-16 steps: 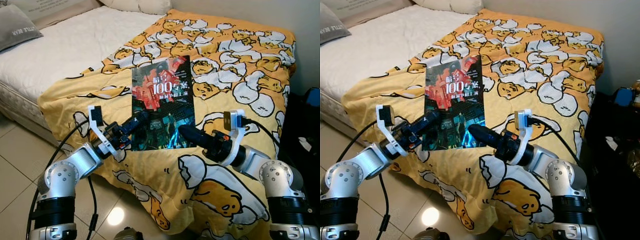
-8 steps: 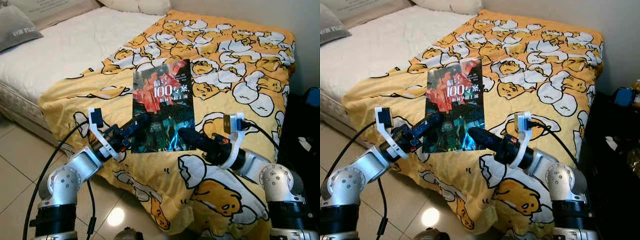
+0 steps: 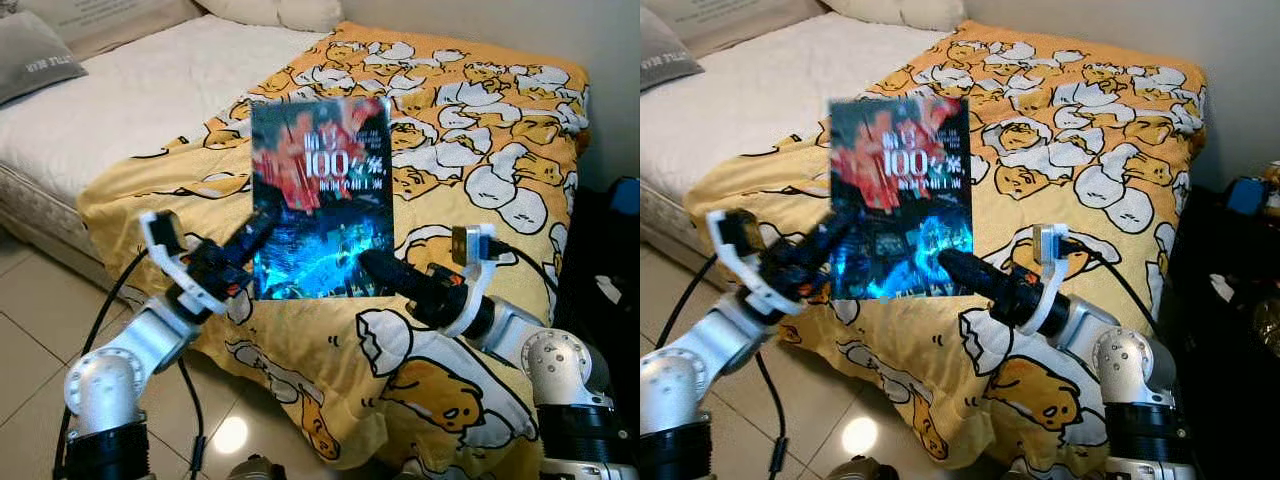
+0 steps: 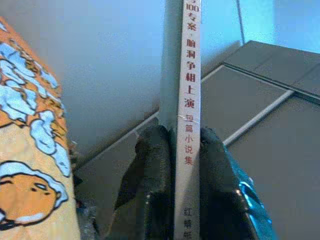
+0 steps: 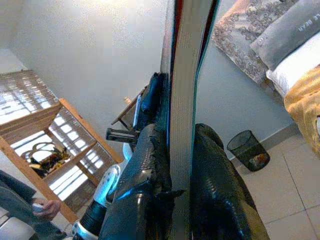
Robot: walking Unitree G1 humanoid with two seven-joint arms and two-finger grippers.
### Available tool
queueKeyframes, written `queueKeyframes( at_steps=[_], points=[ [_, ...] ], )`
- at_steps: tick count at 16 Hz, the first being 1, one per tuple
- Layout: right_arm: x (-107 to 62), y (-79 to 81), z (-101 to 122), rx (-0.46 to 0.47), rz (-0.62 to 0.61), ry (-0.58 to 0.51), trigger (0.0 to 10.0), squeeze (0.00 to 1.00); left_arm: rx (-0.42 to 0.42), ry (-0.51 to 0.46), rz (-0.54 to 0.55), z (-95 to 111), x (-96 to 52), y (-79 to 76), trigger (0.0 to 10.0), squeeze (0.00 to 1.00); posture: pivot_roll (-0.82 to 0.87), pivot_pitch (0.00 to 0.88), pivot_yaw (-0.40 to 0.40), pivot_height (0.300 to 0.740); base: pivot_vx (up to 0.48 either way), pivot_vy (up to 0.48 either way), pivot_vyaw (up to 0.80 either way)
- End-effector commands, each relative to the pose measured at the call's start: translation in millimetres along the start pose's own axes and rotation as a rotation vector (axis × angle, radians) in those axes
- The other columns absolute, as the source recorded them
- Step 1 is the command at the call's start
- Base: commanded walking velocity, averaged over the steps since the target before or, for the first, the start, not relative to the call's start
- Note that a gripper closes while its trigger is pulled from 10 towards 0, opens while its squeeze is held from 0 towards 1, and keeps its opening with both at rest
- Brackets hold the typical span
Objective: Clean up the room
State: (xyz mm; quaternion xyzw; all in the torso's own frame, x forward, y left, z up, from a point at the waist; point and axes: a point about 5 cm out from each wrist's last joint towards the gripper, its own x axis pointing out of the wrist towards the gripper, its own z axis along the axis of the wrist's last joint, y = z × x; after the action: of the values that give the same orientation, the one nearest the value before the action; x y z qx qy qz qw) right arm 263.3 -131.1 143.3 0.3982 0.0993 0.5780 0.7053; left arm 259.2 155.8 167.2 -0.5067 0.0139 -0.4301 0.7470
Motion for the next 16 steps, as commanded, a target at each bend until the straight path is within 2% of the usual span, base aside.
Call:
queueKeyframes(
  at_steps=[1,3,4,5,7,8,9,10,12,13,14,15,16],
  points=[
    [7.3,2.7,-1,-0.01,0.024,0.014,10.0,0.0,-0.013,0.042,-0.065,-5,5.2,-9.4,0.0,0.0,-0.08,0.0,0.045,0.74,0.0,0.0,0.0],
    [8.4,2.5,-1,-0.001,0.031,0.02,10.0,0.0,0.021,0.08,-0.025,-8,7.5,-5.2,0.0,0.0,-0.07,0.0,0.042,0.74,0.0,0.0,0.0],
    [8.3,2.1,-2,0.005,0.031,0.026,10.0,0.13,0.039,0.079,-0.008,-8,7.9,-3.9,0.0,0.0,-0.08,0.0,0.046,0.74,0.0,0.0,0.0],
    [8.1,1.9,-1,0.034,0.029,0.015,10.0,1.0,0.069,0.082,0.022,-7,7.7,-2.2,0.0,0.0,-0.08,0.0,0.052,0.74,0.0,0.0,0.0],
    [6.2,0.4,1,0.04,0.005,-0.008,10.0,1.0,0.098,0.072,0.046,-5,7.7,-1.1,0.0,0.0,-0.09,0.0,0.057,0.74,0.0,0.0,0.0],
    [-0.7,-6.0,4,0.004,-0.078,-0.043,10.0,1.0,0.166,0.056,0.088,0,9.0,0.3,0.0,0.0,-0.08,0.0,0.05,0.74,0.0,0.0,0.0],
    [-14.5,-24.3,9,-0.095,-0.299,-0.12,10.0,1.0,0.275,0.066,0.143,8,10.1,0.6,0.0,0.0,-0.07,0.0,0.043,0.74,0.0,0.0,0.0],
    [-19.8,-31.4,12,-0.118,-0.388,-0.163,10.0,1.0,0.32,0.075,0.155,11,10.9,-0.5,0.0,0.0,-0.07,0.0,0.042,0.74,0.0,0.0,0.0],
    [-39.8,-41.3,22,-0.15,-0.554,-0.295,10.0,1.0,0.463,0.117,0.261,20,11.4,0.3,0.0,0.0,-0.08,0.0,0.048,0.74,0.0,0.0,0.0],
    [-50.2,-43.1,25,-0.203,-0.657,-0.317,10.0,0.01,0.553,0.133,0.345,24,10.6,3.7,0.0,0.0,-0.08,0.0,0.049,0.74,0.0,0.0,0.0],
    [-58.8,-41.3,31,-0.182,-0.699,-0.405,10.0,0.0,0.69,0.194,0.459,22,9.7,9.3,0.0,0.0,-0.07,0.0,0.036,0.74,0.0,0.0,0.0],
    [-59.7,-40.3,32,-0.184,-0.702,-0.422,10.0,0.0,0.733,0.21,0.473,21,9.7,9.9,0.0,0.0,-0.07,0.0,0.035,0.74,0.0,0.0,0.0],
    [-58.5,-39.3,33,-0.211,-0.736,-0.438,10.0,0.0,0.838,0.229,0.534,21,8.5,12.4,0.0,0.0,-0.08,0.0,0.035,0.74,0.0,0.0,0.0]
  ],
)
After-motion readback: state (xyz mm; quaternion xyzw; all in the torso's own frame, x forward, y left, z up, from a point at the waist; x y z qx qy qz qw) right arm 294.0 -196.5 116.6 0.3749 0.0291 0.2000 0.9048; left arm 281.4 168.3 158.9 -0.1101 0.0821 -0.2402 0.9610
